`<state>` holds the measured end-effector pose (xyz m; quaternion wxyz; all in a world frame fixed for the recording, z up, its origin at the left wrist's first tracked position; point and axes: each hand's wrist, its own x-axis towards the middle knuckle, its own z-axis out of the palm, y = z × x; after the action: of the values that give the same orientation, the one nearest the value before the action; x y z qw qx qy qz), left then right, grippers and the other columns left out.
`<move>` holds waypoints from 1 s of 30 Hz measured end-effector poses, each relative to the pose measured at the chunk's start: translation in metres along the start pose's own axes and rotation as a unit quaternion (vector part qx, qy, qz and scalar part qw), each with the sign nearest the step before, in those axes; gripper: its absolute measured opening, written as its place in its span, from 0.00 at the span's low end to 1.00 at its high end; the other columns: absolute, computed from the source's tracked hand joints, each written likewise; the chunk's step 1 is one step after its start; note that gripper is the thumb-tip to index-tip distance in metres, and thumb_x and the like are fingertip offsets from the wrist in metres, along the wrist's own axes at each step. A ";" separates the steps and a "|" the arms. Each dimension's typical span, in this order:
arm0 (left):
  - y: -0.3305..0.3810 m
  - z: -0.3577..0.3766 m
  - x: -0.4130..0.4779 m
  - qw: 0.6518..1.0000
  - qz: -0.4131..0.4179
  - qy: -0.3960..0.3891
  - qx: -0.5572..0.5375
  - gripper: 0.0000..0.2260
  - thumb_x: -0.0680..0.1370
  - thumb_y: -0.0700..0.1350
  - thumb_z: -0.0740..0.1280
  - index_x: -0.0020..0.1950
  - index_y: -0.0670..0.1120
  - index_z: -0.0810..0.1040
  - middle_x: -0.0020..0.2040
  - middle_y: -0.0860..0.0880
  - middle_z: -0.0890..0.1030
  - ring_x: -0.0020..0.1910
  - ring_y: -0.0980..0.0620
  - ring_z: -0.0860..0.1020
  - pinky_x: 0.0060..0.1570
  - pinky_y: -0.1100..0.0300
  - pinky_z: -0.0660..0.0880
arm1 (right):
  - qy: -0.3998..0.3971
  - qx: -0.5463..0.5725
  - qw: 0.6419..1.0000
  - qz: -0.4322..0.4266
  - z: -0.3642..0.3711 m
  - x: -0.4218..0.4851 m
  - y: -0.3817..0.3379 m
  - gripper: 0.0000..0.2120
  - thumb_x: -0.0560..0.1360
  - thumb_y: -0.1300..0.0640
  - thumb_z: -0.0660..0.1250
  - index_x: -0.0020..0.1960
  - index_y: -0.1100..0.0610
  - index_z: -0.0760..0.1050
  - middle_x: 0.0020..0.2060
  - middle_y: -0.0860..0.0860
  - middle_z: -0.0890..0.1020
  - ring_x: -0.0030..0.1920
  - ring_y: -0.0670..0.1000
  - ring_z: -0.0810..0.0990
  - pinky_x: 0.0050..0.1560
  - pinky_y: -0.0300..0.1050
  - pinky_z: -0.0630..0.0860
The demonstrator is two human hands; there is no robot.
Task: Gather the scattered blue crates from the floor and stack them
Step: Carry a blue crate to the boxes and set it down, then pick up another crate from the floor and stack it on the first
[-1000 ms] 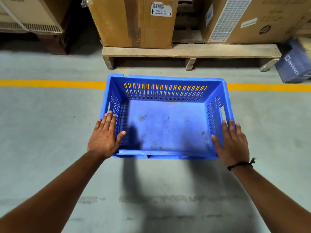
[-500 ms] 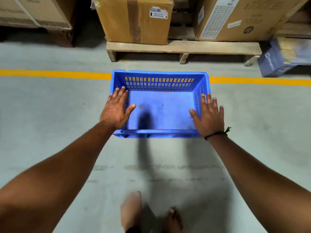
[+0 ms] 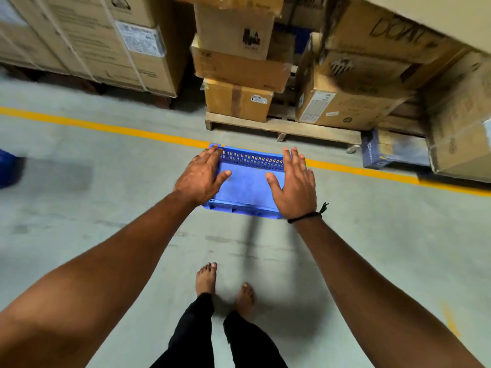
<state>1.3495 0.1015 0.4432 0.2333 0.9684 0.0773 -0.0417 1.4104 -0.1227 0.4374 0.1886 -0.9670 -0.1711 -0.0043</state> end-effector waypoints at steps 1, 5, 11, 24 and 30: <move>0.013 -0.013 -0.014 1.000 -0.003 0.008 0.007 0.28 0.80 0.54 0.58 0.76 0.41 0.58 0.77 0.45 0.57 0.77 0.48 0.55 0.73 0.57 0.49 | 0.001 0.008 1.000 -0.009 -0.018 -0.007 -0.007 0.34 0.75 0.36 0.50 0.76 0.51 0.54 0.76 0.51 0.59 0.76 0.54 0.56 0.72 0.57 0.58; 0.046 -0.051 -0.065 0.999 -0.004 0.036 0.024 0.28 0.80 0.55 0.58 0.76 0.42 0.58 0.77 0.45 0.58 0.76 0.49 0.55 0.73 0.58 0.49 | -0.011 0.009 0.999 -0.044 -0.061 -0.034 -0.023 0.35 0.74 0.34 0.49 0.76 0.50 0.54 0.76 0.50 0.58 0.76 0.53 0.56 0.72 0.56 0.59; 0.049 -0.082 -0.129 0.997 -0.020 0.057 0.041 0.28 0.80 0.56 0.57 0.77 0.44 0.57 0.78 0.46 0.56 0.77 0.49 0.53 0.74 0.57 0.47 | -0.033 0.039 0.996 -0.070 -0.080 -0.062 -0.039 0.31 0.76 0.38 0.52 0.76 0.49 0.54 0.76 0.49 0.57 0.75 0.53 0.57 0.73 0.53 0.59; -0.044 -0.126 -0.364 0.971 -0.178 0.157 0.008 0.27 0.80 0.57 0.57 0.76 0.46 0.59 0.77 0.48 0.58 0.77 0.49 0.54 0.74 0.56 0.48 | -0.081 0.083 0.971 -0.209 -0.058 -0.195 -0.208 0.29 0.78 0.42 0.57 0.75 0.51 0.57 0.75 0.51 0.60 0.75 0.51 0.57 0.74 0.50 0.55; -0.120 -0.156 -0.473 0.937 -0.276 0.212 0.007 0.27 0.80 0.57 0.57 0.76 0.47 0.59 0.77 0.47 0.58 0.77 0.49 0.54 0.74 0.55 0.48 | -0.123 0.083 0.943 -0.297 -0.033 -0.238 -0.316 0.29 0.78 0.41 0.56 0.75 0.50 0.57 0.76 0.51 0.59 0.75 0.50 0.57 0.73 0.47 0.54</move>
<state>0.8702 0.2169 0.5838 0.1843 0.8969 0.3890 0.1017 1.0833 0.0620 0.5654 0.2362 -0.8461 -0.4723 0.0727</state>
